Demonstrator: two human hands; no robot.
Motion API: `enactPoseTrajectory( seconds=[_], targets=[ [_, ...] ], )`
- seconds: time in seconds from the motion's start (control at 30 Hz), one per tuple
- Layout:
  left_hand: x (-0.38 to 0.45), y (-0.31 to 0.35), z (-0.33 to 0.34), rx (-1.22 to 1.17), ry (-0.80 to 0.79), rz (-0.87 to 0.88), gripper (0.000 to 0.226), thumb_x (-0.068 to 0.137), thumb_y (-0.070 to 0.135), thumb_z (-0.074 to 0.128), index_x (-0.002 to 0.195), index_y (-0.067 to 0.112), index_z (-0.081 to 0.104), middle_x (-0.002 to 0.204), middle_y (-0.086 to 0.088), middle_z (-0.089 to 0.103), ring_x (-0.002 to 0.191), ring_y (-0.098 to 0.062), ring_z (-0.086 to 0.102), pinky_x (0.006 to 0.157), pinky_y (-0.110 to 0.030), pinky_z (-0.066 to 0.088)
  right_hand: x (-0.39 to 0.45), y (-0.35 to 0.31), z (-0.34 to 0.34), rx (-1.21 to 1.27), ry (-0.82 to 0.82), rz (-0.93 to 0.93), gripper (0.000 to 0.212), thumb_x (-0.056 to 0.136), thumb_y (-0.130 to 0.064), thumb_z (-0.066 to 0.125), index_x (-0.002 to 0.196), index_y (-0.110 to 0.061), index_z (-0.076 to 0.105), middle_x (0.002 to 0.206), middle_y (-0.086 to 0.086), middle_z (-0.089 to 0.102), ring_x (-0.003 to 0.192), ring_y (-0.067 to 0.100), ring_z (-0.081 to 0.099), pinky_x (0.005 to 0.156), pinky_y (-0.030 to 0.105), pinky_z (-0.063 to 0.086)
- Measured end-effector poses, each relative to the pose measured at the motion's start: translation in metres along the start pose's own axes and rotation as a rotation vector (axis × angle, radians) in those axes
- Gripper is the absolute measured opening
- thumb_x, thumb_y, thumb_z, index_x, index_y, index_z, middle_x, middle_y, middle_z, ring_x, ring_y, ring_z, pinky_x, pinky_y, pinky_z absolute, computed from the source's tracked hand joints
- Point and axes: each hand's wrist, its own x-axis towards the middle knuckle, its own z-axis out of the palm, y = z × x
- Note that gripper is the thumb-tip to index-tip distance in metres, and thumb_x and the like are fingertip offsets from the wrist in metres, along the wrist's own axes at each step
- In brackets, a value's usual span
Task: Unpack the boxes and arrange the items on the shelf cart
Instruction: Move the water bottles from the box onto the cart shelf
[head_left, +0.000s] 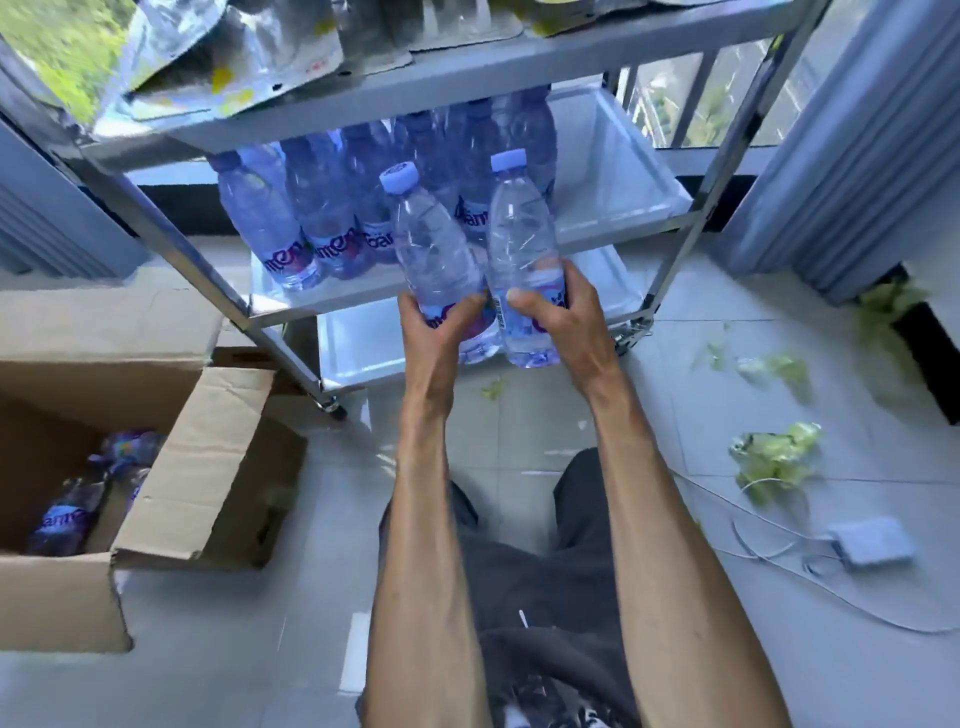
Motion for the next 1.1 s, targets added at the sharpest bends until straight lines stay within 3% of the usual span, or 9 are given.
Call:
enactPoseTrajectory(
  seconds=[0.17, 0.33, 0.43, 0.5, 0.67, 0.73, 0.87, 1.0, 1.1],
  targets=[
    [-0.004, 0.005, 0.039, -0.447, -0.053, -0.151, 0.024, 0.077, 0.028, 0.054, 0.086, 0.012, 0.071, 0.082, -0.007, 0.068, 0.074, -0.022, 0.066, 0.070, -0.031, 0.052, 0.009, -0.005, -0.036, 0.051, 0.023, 0.008, 0.041, 0.078, -0.050, 0.071, 0.107, -0.023, 0.066, 0.108, 0.000, 0.071, 0.104, 0.020, 0.067, 0.095, 0.048, 0.052],
    [0.004, 0.010, 0.066, -0.606, -0.064, -0.206, 0.037, 0.075, 0.028, 0.051, 0.096, -0.002, 0.059, 0.089, -0.019, 0.058, 0.082, -0.034, 0.058, 0.078, -0.039, 0.048, 0.020, -0.007, -0.059, 0.082, 0.107, 0.043, 0.044, 0.066, -0.049, 0.080, 0.098, -0.020, 0.069, 0.090, -0.001, 0.073, 0.085, 0.019, 0.071, 0.080, 0.039, 0.057],
    [0.006, 0.010, 0.078, -0.545, -0.222, -0.227, 0.051, 0.073, 0.046, 0.074, 0.102, 0.005, 0.064, 0.087, -0.013, 0.066, 0.079, -0.024, 0.065, 0.074, -0.034, 0.054, 0.027, 0.002, -0.065, 0.103, 0.075, 0.077, 0.058, 0.068, -0.050, 0.082, 0.111, -0.015, 0.064, 0.098, 0.006, 0.074, 0.090, 0.025, 0.072, 0.085, 0.046, 0.057],
    [0.010, 0.009, 0.082, -0.573, -0.236, -0.245, 0.050, 0.065, 0.041, 0.081, 0.101, 0.009, 0.068, 0.089, -0.009, 0.066, 0.080, -0.021, 0.065, 0.076, -0.033, 0.054, 0.031, 0.006, -0.067, 0.166, 0.096, 0.144, 0.058, 0.072, -0.058, 0.075, 0.112, -0.019, 0.061, 0.101, 0.005, 0.073, 0.092, 0.025, 0.072, 0.085, 0.047, 0.057],
    [0.027, 0.003, 0.086, -0.517, -0.146, -0.348, 0.033, 0.078, 0.029, 0.061, 0.098, 0.003, 0.064, 0.089, -0.018, 0.062, 0.080, -0.030, 0.060, 0.074, -0.037, 0.052, 0.043, 0.014, -0.076, 0.172, 0.147, 0.158, 0.047, 0.071, -0.056, 0.073, 0.101, -0.023, 0.062, 0.091, -0.002, 0.073, 0.083, 0.017, 0.073, 0.066, 0.029, 0.056],
    [0.031, 0.000, 0.091, -0.440, -0.135, -0.340, 0.041, 0.079, 0.037, 0.067, 0.104, 0.005, 0.062, 0.091, -0.016, 0.064, 0.080, -0.027, 0.063, 0.075, -0.038, 0.055, 0.048, 0.017, -0.076, 0.121, 0.174, 0.125, 0.047, 0.071, -0.056, 0.076, 0.100, -0.022, 0.062, 0.090, -0.002, 0.073, 0.081, 0.018, 0.073, 0.065, 0.033, 0.058],
    [0.043, -0.010, 0.094, -0.249, -0.015, -0.255, 0.048, 0.076, 0.023, 0.073, 0.117, 0.001, 0.060, 0.099, -0.019, 0.066, 0.086, -0.032, 0.066, 0.083, -0.049, 0.055, 0.075, 0.019, -0.074, -0.060, 0.242, 0.078, 0.053, 0.074, -0.046, 0.081, 0.112, -0.018, 0.058, 0.100, 0.001, 0.072, 0.088, 0.018, 0.071, 0.080, 0.044, 0.058],
    [0.055, -0.018, 0.089, -0.042, 0.105, -0.133, 0.026, 0.070, 0.017, 0.081, 0.091, 0.007, 0.070, 0.080, -0.007, 0.072, 0.071, -0.019, 0.068, 0.066, -0.030, 0.055, 0.122, 0.012, -0.071, -0.148, 0.375, 0.000, 0.060, 0.075, -0.035, 0.081, 0.122, -0.012, 0.051, 0.110, 0.004, 0.068, 0.094, 0.020, 0.068, 0.083, 0.041, 0.056],
    [0.067, -0.021, 0.086, 0.061, 0.139, -0.061, 0.026, 0.071, 0.009, 0.082, 0.094, 0.006, 0.070, 0.084, -0.004, 0.074, 0.072, -0.013, 0.069, 0.063, -0.023, 0.053, 0.162, 0.010, -0.070, -0.126, 0.448, -0.034, 0.059, 0.076, -0.030, 0.079, 0.124, -0.012, 0.050, 0.112, 0.003, 0.067, 0.096, 0.020, 0.066, 0.085, 0.041, 0.055]
  ],
)
